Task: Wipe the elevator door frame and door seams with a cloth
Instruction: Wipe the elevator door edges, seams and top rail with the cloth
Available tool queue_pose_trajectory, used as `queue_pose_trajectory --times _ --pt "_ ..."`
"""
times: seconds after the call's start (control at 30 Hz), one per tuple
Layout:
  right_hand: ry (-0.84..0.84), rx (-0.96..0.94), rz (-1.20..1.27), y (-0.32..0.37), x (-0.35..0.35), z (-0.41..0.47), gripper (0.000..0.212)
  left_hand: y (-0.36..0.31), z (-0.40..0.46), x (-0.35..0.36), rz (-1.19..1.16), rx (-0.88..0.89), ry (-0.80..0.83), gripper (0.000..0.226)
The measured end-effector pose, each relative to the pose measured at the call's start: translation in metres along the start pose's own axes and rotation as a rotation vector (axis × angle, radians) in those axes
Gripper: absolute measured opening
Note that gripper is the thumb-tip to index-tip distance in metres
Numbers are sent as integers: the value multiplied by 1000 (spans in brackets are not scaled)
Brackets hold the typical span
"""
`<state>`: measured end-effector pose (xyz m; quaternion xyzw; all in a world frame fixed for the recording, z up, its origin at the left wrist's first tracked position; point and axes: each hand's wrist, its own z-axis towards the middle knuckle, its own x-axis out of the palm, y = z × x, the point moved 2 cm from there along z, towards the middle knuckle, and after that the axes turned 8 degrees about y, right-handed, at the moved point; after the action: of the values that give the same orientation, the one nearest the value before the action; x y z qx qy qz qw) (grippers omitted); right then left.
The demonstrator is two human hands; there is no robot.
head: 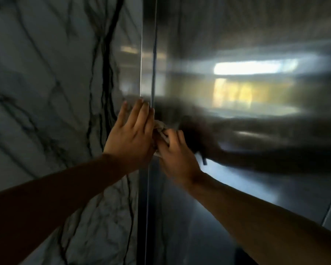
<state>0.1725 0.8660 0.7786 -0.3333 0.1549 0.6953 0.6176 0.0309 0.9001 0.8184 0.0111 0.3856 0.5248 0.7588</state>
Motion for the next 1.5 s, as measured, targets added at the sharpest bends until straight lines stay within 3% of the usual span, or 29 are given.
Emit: queue_pose_trajectory --times 0.07,0.23,0.37,0.53,0.6,0.7,0.83,1.27,1.5 --pt "-69 -25 -57 -15 -43 34 68 14 33 -36 2 -27 -25 79" --pt "-146 -59 -255 -48 -138 95 66 37 96 -115 72 -58 -31 83" --pt "-234 -77 -270 -66 -212 137 71 53 139 -172 144 -81 -106 85" --pt "-303 -34 -269 -83 -277 178 87 70 182 -230 219 -220 -127 93" --pt "-338 -39 -312 -90 -298 193 83 78 201 -246 249 -274 -148 92" --pt "-381 -68 -403 -98 -322 214 69 92 227 -258 243 -306 -183 90" --pt "-398 -7 -481 -111 -345 251 87 109 263 -271 252 -352 -206 88" --pt "-553 79 -787 -143 -408 396 61 186 407 -281 193 -418 -468 85" --pt "-543 77 -861 -149 -391 465 55 225 448 -271 420 -429 -362 84"
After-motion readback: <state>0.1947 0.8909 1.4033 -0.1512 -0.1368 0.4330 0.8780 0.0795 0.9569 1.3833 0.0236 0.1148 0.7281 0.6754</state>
